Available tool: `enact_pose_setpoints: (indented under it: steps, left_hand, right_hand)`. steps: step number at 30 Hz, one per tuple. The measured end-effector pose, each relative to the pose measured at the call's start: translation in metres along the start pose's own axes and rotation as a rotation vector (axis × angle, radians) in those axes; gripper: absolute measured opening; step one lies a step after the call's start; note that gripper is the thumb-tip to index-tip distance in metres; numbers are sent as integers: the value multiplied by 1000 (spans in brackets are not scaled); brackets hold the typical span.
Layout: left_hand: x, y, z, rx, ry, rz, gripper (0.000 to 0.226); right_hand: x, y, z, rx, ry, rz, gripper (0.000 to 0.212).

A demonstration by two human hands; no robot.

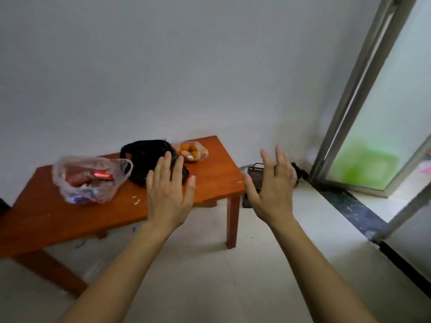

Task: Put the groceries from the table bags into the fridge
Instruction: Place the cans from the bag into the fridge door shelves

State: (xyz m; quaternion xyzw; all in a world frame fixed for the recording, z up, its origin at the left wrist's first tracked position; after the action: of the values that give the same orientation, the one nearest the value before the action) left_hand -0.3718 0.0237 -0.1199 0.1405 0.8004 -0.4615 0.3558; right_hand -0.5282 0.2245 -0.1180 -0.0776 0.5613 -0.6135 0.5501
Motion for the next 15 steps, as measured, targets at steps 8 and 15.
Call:
enact_pose_setpoints:
  steps: [8,15]
  left_hand:
    - [-28,-26,195,-222,-102,-9,65]
    - [16,-56,336,-360,-205,112,61]
  right_hand:
    - [145,4,152,-120,-165,188,66]
    - [295,-8,226,-136,-335,322,63]
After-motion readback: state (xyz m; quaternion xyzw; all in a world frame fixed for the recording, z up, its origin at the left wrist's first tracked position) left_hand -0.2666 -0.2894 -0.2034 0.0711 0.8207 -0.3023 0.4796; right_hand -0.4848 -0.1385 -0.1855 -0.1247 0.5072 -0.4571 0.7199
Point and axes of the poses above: each hand's wrist, its own y-axis away from the middle knuckle, its own x-axis out of the palm, z = x × y, the point moved 8 cm from there along -y, towards the middle knuckle, and after that the axes turned 11 degrees about -z, right-handed, at the moved point
